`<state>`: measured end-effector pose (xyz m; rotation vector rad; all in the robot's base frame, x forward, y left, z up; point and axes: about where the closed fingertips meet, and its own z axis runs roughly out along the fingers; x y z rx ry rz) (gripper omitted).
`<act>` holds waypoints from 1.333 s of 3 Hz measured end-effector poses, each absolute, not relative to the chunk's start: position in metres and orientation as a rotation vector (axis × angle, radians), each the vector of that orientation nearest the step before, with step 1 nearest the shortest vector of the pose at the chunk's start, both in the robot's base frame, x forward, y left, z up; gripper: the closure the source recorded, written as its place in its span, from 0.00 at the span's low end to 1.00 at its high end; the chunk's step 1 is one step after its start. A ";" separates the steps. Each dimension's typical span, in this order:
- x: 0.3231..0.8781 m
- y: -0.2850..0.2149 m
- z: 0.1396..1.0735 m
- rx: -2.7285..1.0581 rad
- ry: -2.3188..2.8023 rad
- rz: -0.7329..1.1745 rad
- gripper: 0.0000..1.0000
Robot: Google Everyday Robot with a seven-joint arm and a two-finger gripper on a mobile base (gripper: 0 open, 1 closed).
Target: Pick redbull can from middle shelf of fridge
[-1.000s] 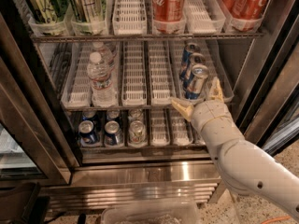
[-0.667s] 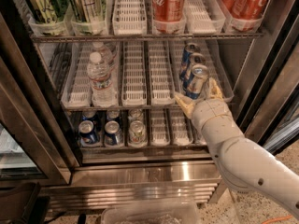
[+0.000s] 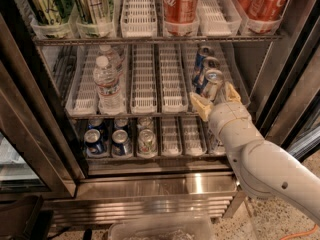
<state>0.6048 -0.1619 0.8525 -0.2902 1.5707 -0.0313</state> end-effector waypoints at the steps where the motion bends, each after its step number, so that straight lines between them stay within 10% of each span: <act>1: 0.610 -0.167 0.850 -0.256 1.578 -0.005 0.29; 4: 0.617 -0.172 0.839 -0.233 1.602 0.016 0.93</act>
Offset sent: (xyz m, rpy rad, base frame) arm 0.0129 -0.0146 -0.0136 0.0717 0.0278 -0.0214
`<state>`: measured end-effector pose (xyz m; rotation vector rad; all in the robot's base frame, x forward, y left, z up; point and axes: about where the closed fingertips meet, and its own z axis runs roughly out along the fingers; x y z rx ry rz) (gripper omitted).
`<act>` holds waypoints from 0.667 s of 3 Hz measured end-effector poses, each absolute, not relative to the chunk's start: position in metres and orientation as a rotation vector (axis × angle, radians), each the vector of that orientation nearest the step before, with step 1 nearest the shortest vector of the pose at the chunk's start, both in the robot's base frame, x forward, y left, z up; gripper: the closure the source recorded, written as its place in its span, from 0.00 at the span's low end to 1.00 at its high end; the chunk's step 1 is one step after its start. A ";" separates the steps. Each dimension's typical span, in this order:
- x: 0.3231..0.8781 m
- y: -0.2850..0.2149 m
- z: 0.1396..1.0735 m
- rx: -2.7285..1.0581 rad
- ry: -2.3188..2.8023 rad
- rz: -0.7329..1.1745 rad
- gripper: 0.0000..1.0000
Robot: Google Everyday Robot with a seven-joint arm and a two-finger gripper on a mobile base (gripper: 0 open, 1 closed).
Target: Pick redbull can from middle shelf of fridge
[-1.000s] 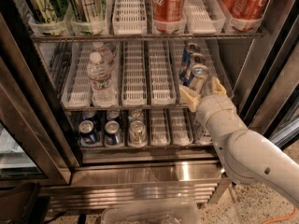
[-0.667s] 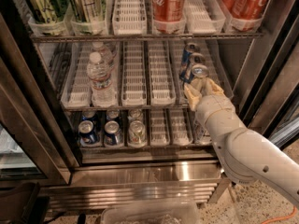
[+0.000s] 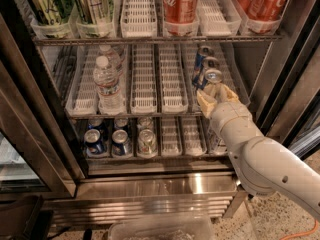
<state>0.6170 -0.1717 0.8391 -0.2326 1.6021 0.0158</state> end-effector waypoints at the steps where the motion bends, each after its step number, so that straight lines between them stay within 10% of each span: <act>1: 0.617 -0.172 0.839 -0.233 1.602 0.016 1.00; 2: 0.617 -0.171 0.840 -0.235 1.601 0.019 1.00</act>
Offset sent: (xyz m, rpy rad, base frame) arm -0.0019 0.0025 0.0023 0.0026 0.0003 0.0197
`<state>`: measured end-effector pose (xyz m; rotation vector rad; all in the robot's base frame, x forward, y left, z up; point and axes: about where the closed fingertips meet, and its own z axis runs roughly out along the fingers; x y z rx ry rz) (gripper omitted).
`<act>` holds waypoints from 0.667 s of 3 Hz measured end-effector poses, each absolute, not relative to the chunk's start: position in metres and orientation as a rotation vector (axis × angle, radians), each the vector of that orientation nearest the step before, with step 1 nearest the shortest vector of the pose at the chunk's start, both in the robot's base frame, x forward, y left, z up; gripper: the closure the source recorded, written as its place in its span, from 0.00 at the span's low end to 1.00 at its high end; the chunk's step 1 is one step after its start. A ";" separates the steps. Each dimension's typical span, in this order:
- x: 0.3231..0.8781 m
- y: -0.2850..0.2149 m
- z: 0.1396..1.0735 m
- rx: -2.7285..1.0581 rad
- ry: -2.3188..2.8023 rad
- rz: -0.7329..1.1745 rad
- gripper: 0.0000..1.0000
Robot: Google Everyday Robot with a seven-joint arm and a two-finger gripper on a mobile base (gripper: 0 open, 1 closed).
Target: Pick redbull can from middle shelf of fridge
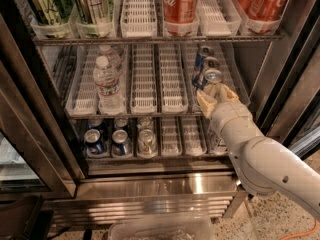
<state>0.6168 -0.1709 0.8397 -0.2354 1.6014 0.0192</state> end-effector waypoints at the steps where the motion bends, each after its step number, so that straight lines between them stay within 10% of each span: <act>1: 0.612 -0.167 0.859 -0.254 1.567 0.044 1.00; 2: 0.601 -0.161 0.889 -0.290 1.519 0.073 1.00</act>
Offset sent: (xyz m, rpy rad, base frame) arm -0.0323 0.0142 0.0847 0.0050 -0.1226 0.1344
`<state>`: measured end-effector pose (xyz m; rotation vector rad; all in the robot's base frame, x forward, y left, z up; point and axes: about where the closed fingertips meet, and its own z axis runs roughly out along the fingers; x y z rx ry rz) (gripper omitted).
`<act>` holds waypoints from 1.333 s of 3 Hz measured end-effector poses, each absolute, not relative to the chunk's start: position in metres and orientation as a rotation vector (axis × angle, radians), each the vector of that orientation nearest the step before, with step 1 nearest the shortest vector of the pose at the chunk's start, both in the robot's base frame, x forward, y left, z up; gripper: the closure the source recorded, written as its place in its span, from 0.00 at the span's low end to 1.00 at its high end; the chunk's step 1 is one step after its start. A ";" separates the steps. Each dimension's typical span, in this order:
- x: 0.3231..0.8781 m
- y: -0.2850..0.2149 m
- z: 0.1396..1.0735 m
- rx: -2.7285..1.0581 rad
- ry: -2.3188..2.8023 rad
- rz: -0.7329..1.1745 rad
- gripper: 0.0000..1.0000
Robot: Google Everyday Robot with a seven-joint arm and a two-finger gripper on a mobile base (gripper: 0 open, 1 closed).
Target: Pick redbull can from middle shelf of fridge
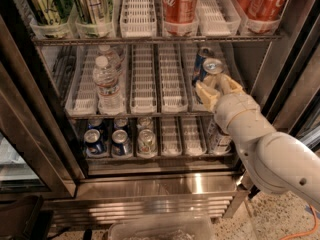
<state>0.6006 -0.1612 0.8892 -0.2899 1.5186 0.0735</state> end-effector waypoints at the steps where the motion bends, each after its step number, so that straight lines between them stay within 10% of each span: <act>1: 0.594 -0.156 0.908 -0.349 1.496 0.079 1.00; 4: 0.590 -0.146 0.906 -0.448 1.515 0.112 1.00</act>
Offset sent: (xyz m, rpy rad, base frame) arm 0.0178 0.0077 0.0066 -0.1506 0.0533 0.1537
